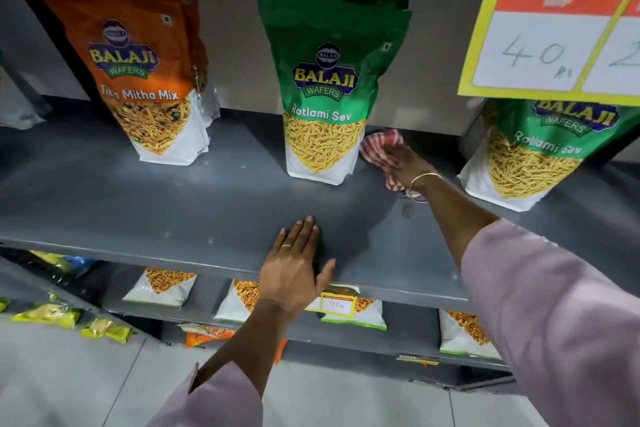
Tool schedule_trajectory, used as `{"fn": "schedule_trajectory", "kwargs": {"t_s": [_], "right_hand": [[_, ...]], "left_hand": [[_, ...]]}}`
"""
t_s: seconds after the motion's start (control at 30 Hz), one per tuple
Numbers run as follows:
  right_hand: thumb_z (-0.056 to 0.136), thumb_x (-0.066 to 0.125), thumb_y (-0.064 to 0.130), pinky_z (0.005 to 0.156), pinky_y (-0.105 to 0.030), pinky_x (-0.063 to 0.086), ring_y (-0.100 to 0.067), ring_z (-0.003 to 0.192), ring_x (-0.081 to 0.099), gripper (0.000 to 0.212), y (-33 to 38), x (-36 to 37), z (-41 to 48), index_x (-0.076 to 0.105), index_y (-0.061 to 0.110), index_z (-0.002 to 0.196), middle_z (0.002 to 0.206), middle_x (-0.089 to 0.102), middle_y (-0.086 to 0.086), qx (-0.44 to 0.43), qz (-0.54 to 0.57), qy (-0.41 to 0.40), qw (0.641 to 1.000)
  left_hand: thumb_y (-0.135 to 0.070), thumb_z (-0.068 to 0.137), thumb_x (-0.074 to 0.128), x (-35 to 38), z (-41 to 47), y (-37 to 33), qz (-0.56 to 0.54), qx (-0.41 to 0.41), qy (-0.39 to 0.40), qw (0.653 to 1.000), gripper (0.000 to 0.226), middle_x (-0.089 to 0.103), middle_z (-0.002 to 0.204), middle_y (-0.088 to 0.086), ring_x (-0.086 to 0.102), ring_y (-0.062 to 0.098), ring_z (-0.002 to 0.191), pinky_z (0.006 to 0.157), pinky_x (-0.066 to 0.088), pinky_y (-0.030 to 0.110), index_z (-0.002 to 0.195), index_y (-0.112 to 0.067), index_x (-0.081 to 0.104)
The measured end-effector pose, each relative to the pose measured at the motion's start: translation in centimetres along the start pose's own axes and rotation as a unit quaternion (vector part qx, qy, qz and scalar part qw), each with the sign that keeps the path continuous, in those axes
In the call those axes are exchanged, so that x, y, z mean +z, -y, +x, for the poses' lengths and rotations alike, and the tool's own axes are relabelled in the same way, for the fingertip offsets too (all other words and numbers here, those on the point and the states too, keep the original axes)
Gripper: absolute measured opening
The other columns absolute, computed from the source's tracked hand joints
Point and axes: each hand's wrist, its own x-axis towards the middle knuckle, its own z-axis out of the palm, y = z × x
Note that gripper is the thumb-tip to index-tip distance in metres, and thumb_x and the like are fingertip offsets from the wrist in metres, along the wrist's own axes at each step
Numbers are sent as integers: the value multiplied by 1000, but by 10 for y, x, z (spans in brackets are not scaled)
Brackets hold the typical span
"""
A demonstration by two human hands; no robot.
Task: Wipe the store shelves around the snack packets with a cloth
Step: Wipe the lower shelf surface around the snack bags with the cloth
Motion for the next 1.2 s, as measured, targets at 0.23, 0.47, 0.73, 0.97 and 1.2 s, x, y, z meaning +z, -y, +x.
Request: {"fn": "schedule_trajectory", "kwargs": {"t_s": [0.23,0.47,0.73,0.97,1.2], "right_hand": [[93,55,23,120,-30,18,-20,147,24,55,-1,14,-94,36,27,145,158,26,-1,-77,-11,29,997],[86,61,-1,112,-18,25,-12,137,38,54,3,14,-185,50,14,137,149,42,-1,-106,54,186,975],[91,52,-1,92,-27,46,-18,104,62,44,6,-15,-210,48,1,135,124,61,-7,27,246,92,964],[93,50,9,114,-37,35,-25,137,43,65,16,44,-208,26,31,148,156,30,5,26,-93,-10,995],[92,53,1,88,-20,48,-15,97,62,39,18,-23,-233,53,7,130,121,60,-8,5,67,311,948]], "left_hand": [[-40,79,35,-7,-3,-2,-6,-12,36,999,60,63,121,18,61,32,109,101,35,38,111,2,65],[-51,80,12,-12,-6,-3,-14,-4,60,998,81,42,143,16,37,28,133,112,20,39,133,0,46],[-56,83,3,-13,-9,1,22,11,59,998,83,25,153,10,20,21,141,115,8,34,144,-5,27],[-50,90,13,-12,-11,4,25,21,68,997,71,17,155,8,12,20,143,115,2,31,147,-6,20],[-47,89,7,-11,-9,3,9,25,51,998,72,25,152,10,19,22,141,115,8,33,144,-5,28]]}}
